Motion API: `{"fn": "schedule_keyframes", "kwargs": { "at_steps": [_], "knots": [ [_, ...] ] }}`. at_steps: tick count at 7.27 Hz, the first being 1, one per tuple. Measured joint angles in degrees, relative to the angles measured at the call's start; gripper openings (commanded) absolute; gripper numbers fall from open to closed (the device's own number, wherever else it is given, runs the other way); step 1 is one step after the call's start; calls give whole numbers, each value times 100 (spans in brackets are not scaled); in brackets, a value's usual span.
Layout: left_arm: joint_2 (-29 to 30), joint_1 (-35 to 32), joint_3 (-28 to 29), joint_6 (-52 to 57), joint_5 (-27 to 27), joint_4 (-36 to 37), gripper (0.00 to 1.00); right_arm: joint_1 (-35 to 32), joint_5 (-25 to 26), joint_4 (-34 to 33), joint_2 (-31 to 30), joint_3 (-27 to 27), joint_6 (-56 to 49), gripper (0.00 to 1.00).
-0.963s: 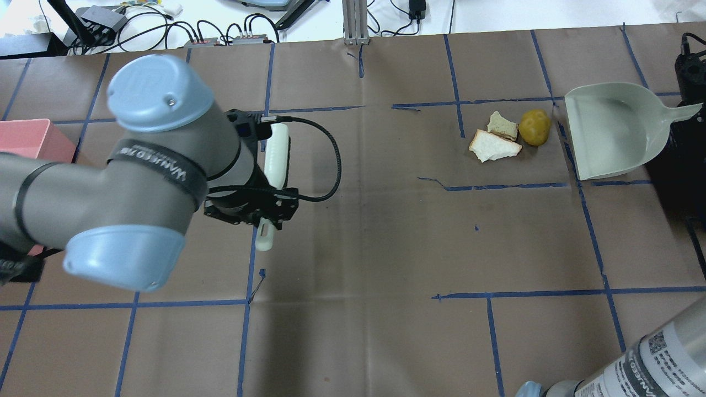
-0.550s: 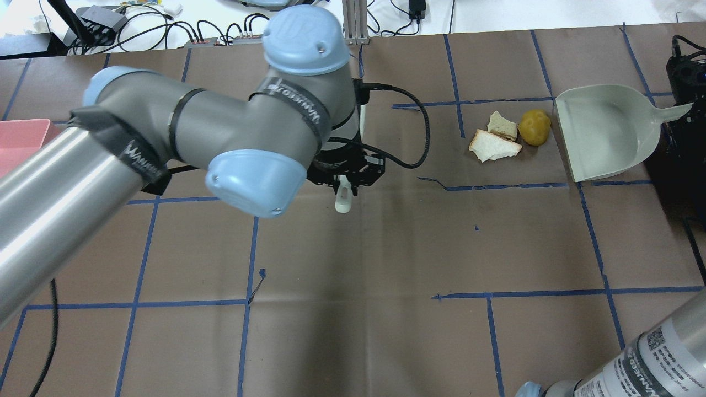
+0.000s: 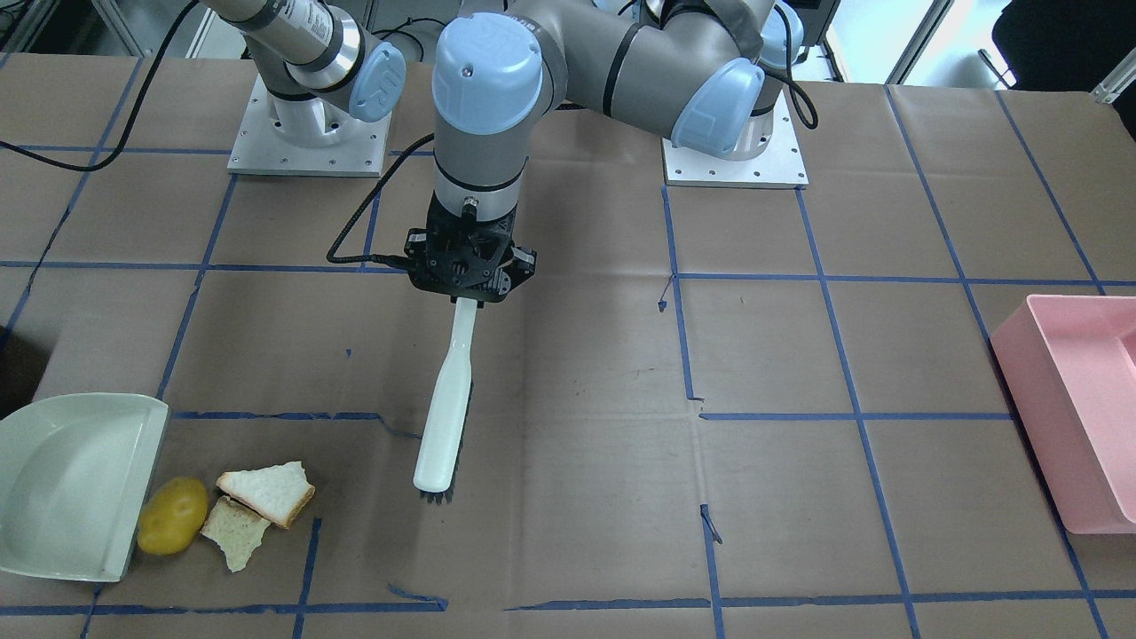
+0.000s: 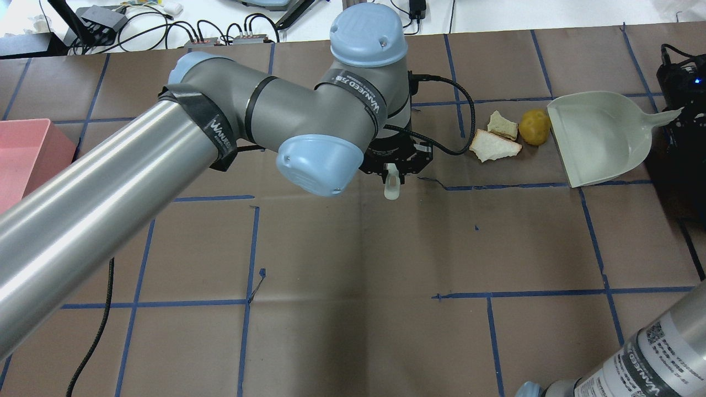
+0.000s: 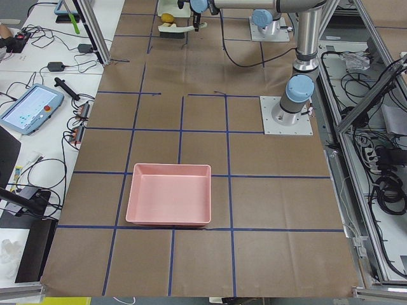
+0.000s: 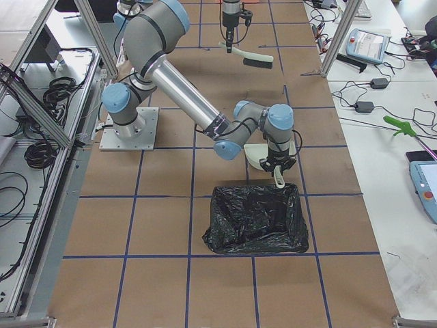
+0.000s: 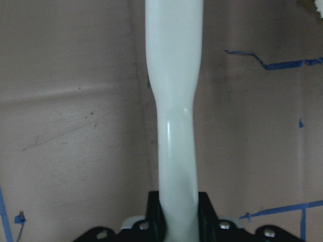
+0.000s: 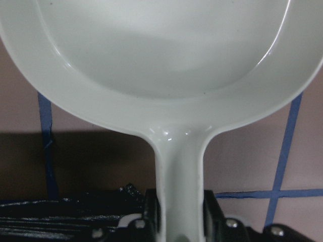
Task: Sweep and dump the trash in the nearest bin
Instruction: 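Sweep the bread and potato into the dustpan with the left-held brush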
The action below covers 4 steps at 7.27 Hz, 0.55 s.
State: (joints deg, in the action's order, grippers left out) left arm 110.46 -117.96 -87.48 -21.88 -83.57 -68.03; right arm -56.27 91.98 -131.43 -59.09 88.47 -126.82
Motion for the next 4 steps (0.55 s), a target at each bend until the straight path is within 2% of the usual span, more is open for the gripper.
{"fn": "schedule_keyframes", "kwargs": {
  "at_steps": [2, 4],
  "knots": [
    [474, -163, 177, -81, -1, 505, 0, -8, -95, 10, 18, 3, -61, 0],
    [1013, -243, 823, -448, 69, 446, 0, -49, -136, 13, 39, 4, -63, 0]
  ]
}}
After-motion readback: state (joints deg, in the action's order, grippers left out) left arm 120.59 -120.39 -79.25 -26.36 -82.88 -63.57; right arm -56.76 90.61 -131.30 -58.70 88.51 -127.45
